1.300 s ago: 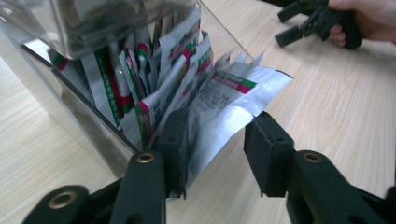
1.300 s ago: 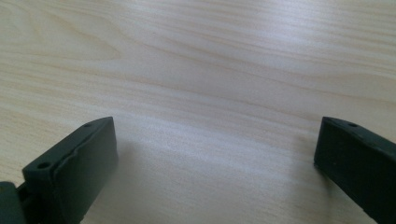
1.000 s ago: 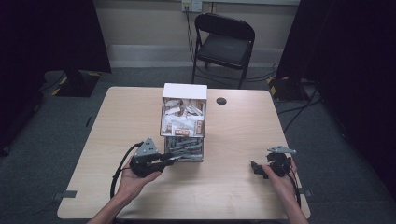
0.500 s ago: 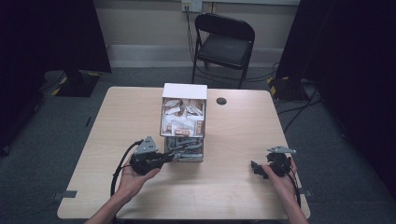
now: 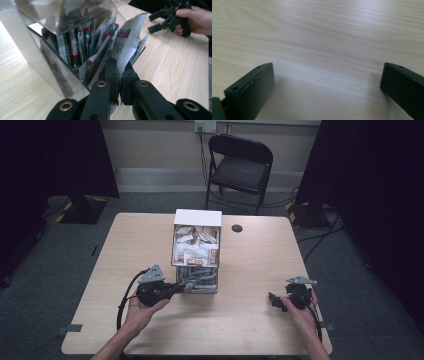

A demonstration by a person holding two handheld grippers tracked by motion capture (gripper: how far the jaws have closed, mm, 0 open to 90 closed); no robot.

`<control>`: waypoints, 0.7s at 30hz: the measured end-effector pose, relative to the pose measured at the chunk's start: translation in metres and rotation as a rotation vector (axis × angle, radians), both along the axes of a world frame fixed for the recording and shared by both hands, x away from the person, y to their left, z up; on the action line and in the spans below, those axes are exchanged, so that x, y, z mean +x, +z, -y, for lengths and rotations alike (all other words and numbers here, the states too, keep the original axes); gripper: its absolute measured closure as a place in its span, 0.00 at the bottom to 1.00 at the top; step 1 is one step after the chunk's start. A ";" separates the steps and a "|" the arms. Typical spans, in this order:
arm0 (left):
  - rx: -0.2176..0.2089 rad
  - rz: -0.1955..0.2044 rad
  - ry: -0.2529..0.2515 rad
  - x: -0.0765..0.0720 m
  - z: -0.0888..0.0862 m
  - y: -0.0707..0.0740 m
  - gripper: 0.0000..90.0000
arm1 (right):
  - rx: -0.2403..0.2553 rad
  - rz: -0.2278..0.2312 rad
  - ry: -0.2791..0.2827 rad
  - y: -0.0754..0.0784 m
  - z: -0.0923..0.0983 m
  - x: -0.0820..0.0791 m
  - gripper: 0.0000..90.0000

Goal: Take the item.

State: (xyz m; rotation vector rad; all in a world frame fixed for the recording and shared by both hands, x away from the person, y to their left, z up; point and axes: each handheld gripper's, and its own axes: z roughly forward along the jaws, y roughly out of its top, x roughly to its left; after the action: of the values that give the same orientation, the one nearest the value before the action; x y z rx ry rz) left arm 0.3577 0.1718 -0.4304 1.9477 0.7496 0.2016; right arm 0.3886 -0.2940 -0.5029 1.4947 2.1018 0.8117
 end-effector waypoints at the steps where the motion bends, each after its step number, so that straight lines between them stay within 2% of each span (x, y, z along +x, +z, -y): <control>1: -0.011 -0.001 0.004 0.000 -0.002 0.002 0.97 | 0.000 0.000 0.000 0.000 0.000 0.000 0.00; 10: -0.035 -0.006 0.001 -0.001 -0.009 0.006 0.97 | 0.000 0.000 0.000 0.000 0.000 0.000 0.00; 17: -0.031 -0.008 -0.012 -0.004 -0.007 0.007 0.97 | 0.000 -0.001 0.000 0.000 0.000 0.000 0.00; 21: -0.046 -0.010 -0.022 -0.005 -0.008 0.010 0.97 | 0.000 -0.001 0.001 0.000 0.000 0.000 0.00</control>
State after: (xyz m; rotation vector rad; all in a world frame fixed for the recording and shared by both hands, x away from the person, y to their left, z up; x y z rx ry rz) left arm 0.3523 0.1798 -0.4209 1.9138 0.7334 0.1604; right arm 0.3887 -0.2940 -0.5029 1.4946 2.1027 0.8118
